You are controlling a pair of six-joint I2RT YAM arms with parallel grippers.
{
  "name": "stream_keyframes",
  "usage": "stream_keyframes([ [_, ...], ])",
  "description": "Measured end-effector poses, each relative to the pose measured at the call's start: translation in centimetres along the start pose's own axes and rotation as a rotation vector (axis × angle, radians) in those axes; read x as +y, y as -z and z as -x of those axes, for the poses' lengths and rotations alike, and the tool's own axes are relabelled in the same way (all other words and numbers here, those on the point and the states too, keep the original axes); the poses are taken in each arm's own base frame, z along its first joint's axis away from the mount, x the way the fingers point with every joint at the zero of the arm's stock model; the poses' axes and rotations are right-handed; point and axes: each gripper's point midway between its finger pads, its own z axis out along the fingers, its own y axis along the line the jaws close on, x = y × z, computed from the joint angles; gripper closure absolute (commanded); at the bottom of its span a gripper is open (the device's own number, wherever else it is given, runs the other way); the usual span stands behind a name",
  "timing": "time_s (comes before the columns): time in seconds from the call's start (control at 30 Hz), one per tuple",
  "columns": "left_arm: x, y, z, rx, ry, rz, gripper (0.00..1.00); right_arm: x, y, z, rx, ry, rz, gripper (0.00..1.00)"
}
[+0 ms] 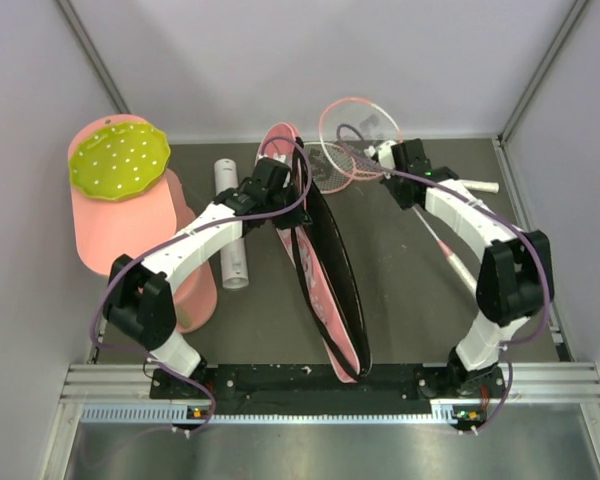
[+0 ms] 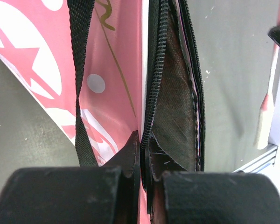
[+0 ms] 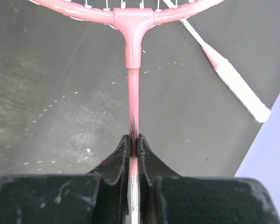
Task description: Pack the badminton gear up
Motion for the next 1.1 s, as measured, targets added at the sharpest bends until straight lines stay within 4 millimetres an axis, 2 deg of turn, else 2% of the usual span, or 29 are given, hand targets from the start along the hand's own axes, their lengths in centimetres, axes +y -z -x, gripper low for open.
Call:
stream_keyframes([
  [0.13,-0.2,-0.6,0.6,-0.001,0.022,-0.031,1.0,-0.5,4.5,1.3,-0.076,-0.174,-0.01,1.0],
  [0.23,0.1,-1.1,1.1,-0.003,0.041,-0.056,1.0,0.6,8.5,2.7,-0.169,-0.309,0.082,1.0],
  [0.33,0.5,-1.3,1.5,-0.004,0.059,-0.08,1.0,2.9,12.2,4.5,-0.27,-0.407,0.256,1.0],
  [0.37,0.5,-1.3,1.7,-0.007,0.064,-0.089,1.0,4.3,13.8,5.4,-0.307,-0.436,0.353,1.0],
  [0.43,0.4,-1.4,2.0,-0.009,0.071,-0.107,1.0,6.1,15.6,6.2,-0.345,-0.462,0.483,1.0],
  [0.53,0.3,-1.3,2.7,-0.02,0.079,-0.138,1.0,9.9,18.3,6.7,-0.372,-0.502,0.739,1.0],
  [0.67,-0.2,-1.3,3.6,-0.039,0.08,-0.176,1.0,14.0,20.2,5.9,-0.315,-0.578,1.022,1.0],
  [0.8,-0.4,-1.5,4.2,-0.052,0.078,-0.203,1.0,16.6,22.4,4.9,-0.247,-0.667,1.266,1.0],
  [0.97,0.0,-2.2,4.4,-0.048,0.085,-0.207,1.0,18.0,24.8,4.0,-0.191,-0.738,1.478,1.0],
  [1.1,0.2,-2.1,4.8,-0.057,0.091,-0.214,1.0,18.6,25.6,2.9,-0.125,-0.781,1.568,1.0],
])
